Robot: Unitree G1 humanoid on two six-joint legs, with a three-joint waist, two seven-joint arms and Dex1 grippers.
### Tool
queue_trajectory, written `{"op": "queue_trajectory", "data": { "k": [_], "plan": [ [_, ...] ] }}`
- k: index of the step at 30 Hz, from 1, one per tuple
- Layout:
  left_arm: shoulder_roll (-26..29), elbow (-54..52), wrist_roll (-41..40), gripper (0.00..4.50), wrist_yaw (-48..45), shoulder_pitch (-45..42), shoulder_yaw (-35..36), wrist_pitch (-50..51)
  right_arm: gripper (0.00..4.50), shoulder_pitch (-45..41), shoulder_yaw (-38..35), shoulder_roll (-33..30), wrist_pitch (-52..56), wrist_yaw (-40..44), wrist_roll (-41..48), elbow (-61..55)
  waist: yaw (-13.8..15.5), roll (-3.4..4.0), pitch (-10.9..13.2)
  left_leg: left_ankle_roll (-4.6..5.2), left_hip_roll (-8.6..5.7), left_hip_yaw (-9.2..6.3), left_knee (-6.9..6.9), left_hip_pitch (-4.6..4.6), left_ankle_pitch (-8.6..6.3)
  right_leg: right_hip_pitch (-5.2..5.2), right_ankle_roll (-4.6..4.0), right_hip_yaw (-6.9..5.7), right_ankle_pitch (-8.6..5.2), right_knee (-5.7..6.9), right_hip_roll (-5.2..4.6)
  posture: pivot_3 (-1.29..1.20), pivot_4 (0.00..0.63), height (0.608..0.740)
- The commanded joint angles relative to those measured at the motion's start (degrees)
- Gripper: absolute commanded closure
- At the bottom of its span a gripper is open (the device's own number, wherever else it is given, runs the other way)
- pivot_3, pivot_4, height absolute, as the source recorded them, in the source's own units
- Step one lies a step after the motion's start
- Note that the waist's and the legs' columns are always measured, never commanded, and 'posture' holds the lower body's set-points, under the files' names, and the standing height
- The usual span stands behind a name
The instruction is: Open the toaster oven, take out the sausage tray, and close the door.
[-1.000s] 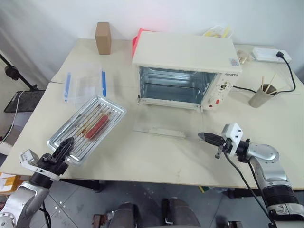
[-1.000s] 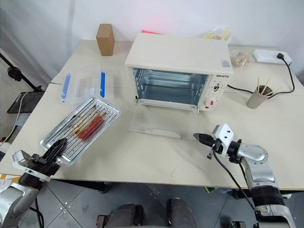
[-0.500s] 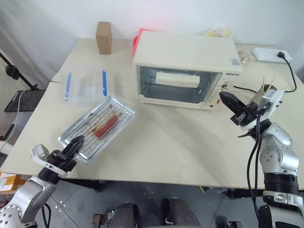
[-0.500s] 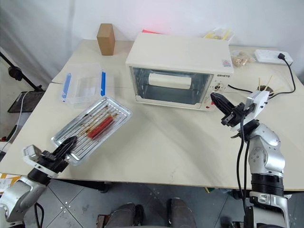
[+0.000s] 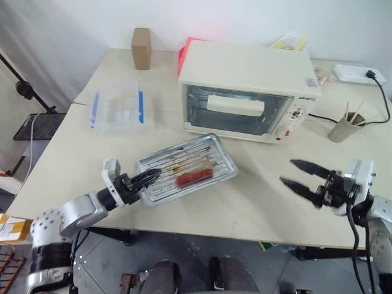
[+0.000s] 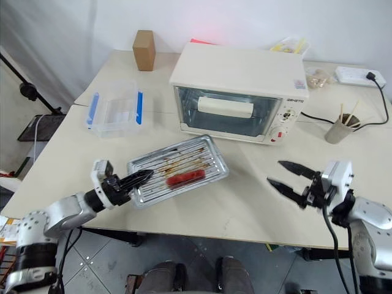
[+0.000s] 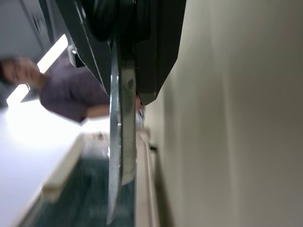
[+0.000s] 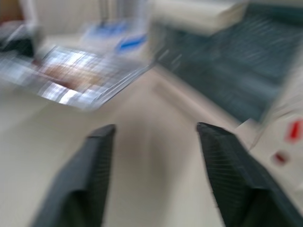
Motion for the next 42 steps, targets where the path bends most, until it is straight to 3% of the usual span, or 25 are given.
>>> {"op": "queue_trajectory", "data": {
  "k": [1, 2, 10, 15, 19, 28, 34, 38, 42],
  "plan": [
    [0.51, 3.97, 10.45, 4.50, -8.75, -5.83, -5.73, 3.54, 0.24, 5.82, -4.22, 0.03, -4.54, 2.10, -0.36, -2.94, -0.21, 0.01, 0.00, -0.02, 0.00, 0.01, 0.00, 0.00, 0.00, 0.03, 0.00, 0.00, 0.00, -0.01, 0.02, 0.00, 0.150, 0.740],
    [-0.05, 6.36, 14.25, 4.50, -11.55, -8.78, -7.72, 3.70, 0.05, 8.06, -4.96, 0.38, -5.15, 2.03, -0.47, -3.56, -0.23, 0.04, 0.00, -0.02, -0.02, 0.01, 0.00, 0.00, 0.01, 0.03, 0.01, 0.00, 0.01, -0.01, 0.01, 0.00, 0.150, 0.740],
    [-5.29, 18.10, 38.74, 4.50, -32.65, -23.21, -20.38, 1.15, 0.05, 18.93, -8.72, 2.26, -5.63, -1.08, 0.40, -9.37, 1.56, 0.17, -0.07, -0.21, -0.09, -0.01, -0.01, 0.39, -0.04, 0.40, 0.03, 0.01, 0.01, -0.07, -0.06, 0.00, 0.150, 0.740],
    [-7.65, 22.75, 49.68, 4.50, -43.12, -27.38, -24.82, -0.90, 0.05, 21.38, -10.35, 2.02, -3.17, -2.98, 2.29, -12.03, 1.99, 0.39, -0.20, -0.31, -0.13, -0.02, -0.05, 0.46, -0.23, 0.53, 0.11, 0.02, 0.06, -0.27, -0.17, 0.00, 0.150, 0.740],
    [-11.11, 27.65, 56.69, 4.50, -46.00, -31.59, -25.95, -2.18, 0.05, 18.89, -11.28, -0.97, -0.92, -3.10, 2.48, -10.25, 2.05, 0.44, -0.22, -0.14, -0.12, -0.03, -0.07, 0.48, -0.21, 0.58, 0.13, 0.02, 0.07, -0.35, -0.19, 0.00, 0.150, 0.740],
    [-9.80, 22.93, 61.70, 1.86, -50.00, -30.25, -22.05, 1.07, 0.00, 19.70, -12.74, -2.65, 1.33, -0.54, 2.96, -9.01, 1.24, 0.47, -0.24, 0.13, -0.10, -0.04, -0.19, 0.00, -0.28, 0.17, 0.17, -0.03, 0.04, -0.52, -0.21, 0.00, 0.150, 0.740],
    [1.29, 8.55, 64.96, 0.14, -55.90, -22.71, -22.72, -5.19, 0.00, 17.76, -13.11, -4.98, 1.90, 3.11, 3.95, -6.62, -0.66, 0.42, -0.21, 0.03, 0.01, -0.04, -0.19, 0.13, -0.20, 0.22, 0.16, -0.01, 0.03, -0.42, -0.08, 0.00, 0.150, 0.740],
    [10.12, -0.60, 71.58, 0.03, -67.31, -13.09, -21.11, -30.53, 0.00, 16.15, -13.05, -6.08, 2.25, 5.53, 4.81, -5.43, -1.77, 0.40, -0.20, -0.33, 0.01, 0.08, -0.81, 0.70, 0.02, 0.43, 0.05, 0.14, -0.02, -0.42, -0.05, 0.00, 0.150, 0.740],
    [11.60, 1.14, 73.15, 0.03, -71.61, -9.43, -14.29, -47.27, 0.00, 15.62, -13.58, -7.07, 2.94, 7.83, 5.50, -5.18, -1.43, 0.44, -0.16, -0.42, 0.05, 0.02, -0.95, 0.67, 0.07, 0.31, -0.12, 0.07, -0.10, -0.40, -0.03, 0.00, 0.150, 0.740]
  ]
}}
